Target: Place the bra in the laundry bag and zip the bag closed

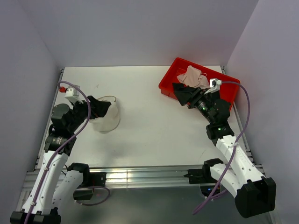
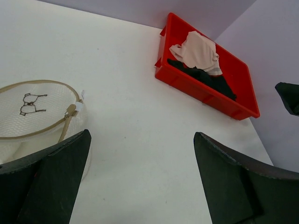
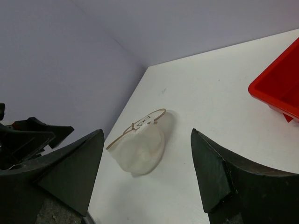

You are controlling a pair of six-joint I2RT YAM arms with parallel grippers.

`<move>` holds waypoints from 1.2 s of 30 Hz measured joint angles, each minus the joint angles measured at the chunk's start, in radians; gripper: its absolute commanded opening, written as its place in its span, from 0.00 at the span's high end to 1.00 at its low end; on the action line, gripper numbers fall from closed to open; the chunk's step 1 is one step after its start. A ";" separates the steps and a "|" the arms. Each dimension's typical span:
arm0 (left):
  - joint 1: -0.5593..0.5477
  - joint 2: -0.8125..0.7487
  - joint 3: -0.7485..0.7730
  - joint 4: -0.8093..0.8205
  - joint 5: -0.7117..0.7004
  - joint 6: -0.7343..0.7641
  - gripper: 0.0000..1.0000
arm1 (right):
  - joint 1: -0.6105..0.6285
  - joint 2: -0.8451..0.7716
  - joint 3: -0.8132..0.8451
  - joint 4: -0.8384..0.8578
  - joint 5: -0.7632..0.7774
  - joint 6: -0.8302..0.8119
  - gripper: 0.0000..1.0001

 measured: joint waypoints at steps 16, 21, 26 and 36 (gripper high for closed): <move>0.077 0.212 0.104 -0.051 -0.188 -0.088 0.07 | 0.112 0.087 0.109 -0.195 0.056 -0.138 0.23; 0.250 0.308 0.109 -0.077 -0.140 -0.108 0.30 | 0.178 0.160 0.152 -0.255 0.085 -0.190 0.31; 0.352 0.398 0.103 -0.084 -0.098 -0.115 0.30 | 0.285 0.269 0.211 -0.325 0.114 -0.251 0.42; 0.455 0.716 0.046 0.025 0.064 -0.203 0.26 | 0.480 0.472 0.328 -0.407 0.138 -0.343 0.46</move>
